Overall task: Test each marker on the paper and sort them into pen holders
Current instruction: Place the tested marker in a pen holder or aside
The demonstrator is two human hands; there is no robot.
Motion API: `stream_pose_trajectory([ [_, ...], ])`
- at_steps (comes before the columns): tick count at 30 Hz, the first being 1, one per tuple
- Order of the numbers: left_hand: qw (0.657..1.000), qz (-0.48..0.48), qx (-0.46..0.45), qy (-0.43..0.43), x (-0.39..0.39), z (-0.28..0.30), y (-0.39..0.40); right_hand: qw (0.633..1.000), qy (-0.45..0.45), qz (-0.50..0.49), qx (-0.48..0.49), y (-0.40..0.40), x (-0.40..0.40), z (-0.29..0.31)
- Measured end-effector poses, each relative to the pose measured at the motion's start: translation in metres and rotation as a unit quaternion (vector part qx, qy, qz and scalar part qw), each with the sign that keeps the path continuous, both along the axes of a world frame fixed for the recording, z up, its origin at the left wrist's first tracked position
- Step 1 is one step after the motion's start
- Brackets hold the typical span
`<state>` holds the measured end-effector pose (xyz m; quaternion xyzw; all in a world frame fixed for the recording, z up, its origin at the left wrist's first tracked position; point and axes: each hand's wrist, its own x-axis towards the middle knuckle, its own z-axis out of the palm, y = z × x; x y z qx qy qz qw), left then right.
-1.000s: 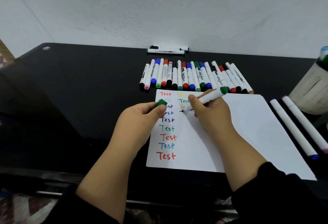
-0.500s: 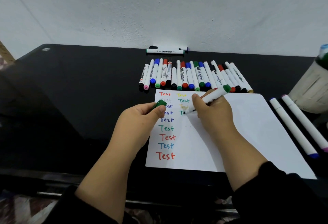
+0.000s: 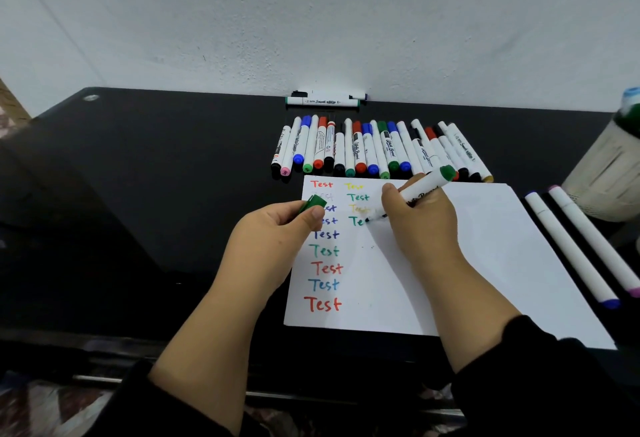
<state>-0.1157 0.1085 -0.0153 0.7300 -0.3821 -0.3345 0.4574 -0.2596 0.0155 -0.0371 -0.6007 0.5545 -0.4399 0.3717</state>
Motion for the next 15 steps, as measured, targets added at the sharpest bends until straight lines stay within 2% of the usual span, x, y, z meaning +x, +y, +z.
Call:
stream_pose_trajectory([
  [15,1.000,-0.001,0.007,-0.006,0.0001,-0.0032,-0.0033,1.000,-0.007,-0.026,0.001,-0.0004,-0.0007,0.0016],
])
